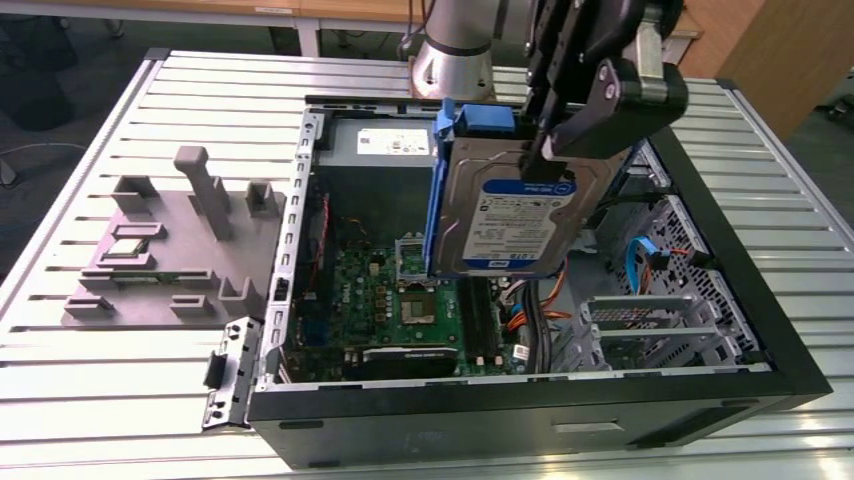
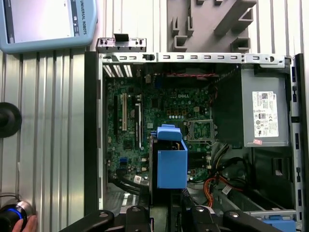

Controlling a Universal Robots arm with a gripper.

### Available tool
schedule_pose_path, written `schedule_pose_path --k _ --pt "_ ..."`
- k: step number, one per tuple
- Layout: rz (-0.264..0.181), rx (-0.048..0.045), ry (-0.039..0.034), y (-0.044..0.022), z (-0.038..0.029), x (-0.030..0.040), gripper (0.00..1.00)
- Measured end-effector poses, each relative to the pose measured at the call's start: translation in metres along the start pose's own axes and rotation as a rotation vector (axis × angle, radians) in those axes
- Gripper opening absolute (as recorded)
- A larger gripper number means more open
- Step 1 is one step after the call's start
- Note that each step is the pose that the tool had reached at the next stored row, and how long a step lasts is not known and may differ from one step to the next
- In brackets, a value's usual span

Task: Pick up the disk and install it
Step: 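Pick up the disk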

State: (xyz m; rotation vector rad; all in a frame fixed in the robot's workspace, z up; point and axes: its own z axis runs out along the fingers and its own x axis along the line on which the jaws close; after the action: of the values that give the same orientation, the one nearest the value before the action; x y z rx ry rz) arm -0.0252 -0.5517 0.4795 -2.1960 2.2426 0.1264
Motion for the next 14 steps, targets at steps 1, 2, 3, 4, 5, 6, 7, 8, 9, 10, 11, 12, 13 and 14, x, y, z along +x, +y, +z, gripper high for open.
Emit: schedule_pose_path --k 1,2,3,4,5,6,7,8,9,10,11,12,13,14 --pt "0.0 0.0 0.0 -0.0022 -0.0001 -0.0001 0.35" --pt "0.0 0.0 0.0001 -0.0042 -0.0002 -0.0001 0.35" --pt "0.0 -0.0001 0.0 -0.0058 -0.0003 -0.0001 0.35" --pt "0.0 0.0 0.0 -0.0063 -0.0003 -0.0002 0.35" --pt "0.0 0.0 0.0 -0.0063 -0.0003 -0.0002 0.35" --pt "0.0 0.0 0.0 -0.0063 -0.0003 -0.0002 0.35" --pt "0.0 0.0 0.0 -0.0063 -0.0003 -0.0002 0.35" --pt "0.0 0.0 -0.0001 -0.0063 -0.0003 -0.0002 0.35" --pt "0.0 0.0 0.0 -0.0064 -0.0003 -0.0002 0.35" --pt "0.0 -0.0001 0.0 -0.0072 -0.0003 -0.0002 0.35" --pt "0.0 0.0 0.0001 -0.0083 -0.0004 -0.0002 0.35" --pt "0.0 -0.0001 0.0 -0.0096 -0.0005 -0.0002 0.35" --pt "0.0 0.0 0.0 -0.0108 -0.0005 -0.0003 0.35" --pt "0.0 0.0 0.0 -0.0114 -0.0006 -0.0003 0.35"
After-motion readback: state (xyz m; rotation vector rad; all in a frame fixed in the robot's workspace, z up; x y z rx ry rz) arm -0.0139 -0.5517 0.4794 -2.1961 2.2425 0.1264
